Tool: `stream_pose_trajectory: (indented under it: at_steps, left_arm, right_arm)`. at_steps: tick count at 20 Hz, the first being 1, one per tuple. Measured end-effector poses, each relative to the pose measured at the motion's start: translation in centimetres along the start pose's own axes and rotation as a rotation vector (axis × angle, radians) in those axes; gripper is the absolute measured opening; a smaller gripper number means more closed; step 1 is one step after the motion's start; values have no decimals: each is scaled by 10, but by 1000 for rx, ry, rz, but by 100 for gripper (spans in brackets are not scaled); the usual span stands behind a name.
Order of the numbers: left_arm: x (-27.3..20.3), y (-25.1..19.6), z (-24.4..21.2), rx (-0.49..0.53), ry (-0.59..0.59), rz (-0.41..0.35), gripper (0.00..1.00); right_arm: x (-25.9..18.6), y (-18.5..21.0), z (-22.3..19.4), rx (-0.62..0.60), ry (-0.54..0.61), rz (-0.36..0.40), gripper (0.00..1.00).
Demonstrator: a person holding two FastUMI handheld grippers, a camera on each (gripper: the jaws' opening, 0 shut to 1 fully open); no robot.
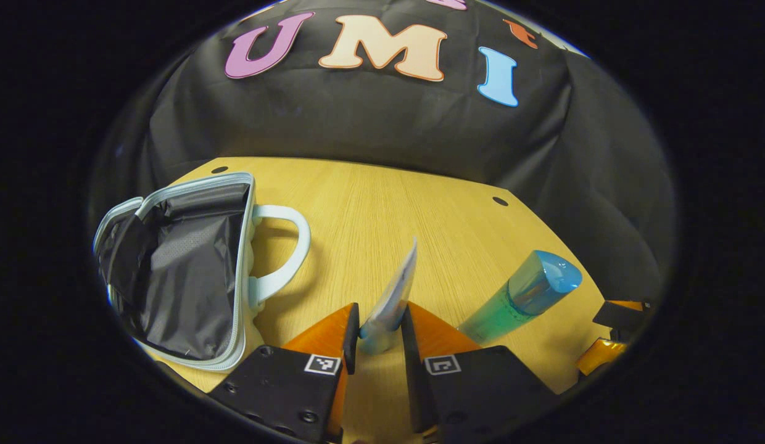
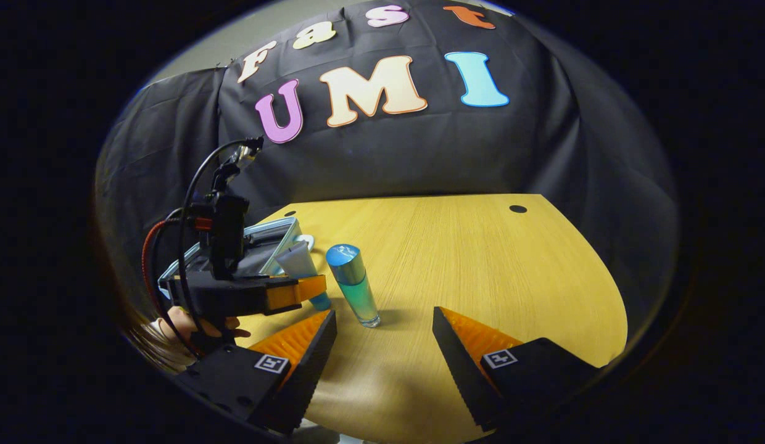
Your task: First open the suitcase, pack the skin care products into it, and then close the suitcase.
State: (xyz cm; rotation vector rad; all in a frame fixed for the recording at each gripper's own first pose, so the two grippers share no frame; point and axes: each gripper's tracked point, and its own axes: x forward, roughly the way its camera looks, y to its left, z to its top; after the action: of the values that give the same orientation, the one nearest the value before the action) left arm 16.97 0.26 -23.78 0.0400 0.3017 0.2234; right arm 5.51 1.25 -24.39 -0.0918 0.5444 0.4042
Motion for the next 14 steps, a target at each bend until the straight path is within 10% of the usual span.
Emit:
stream_pose_trajectory:
  at_steps: [14]
  left_arm:
    - [-45,14,75,-71,-38,-53,27]
  right_arm:
    - [92,32,-9,-49,13,101,97]
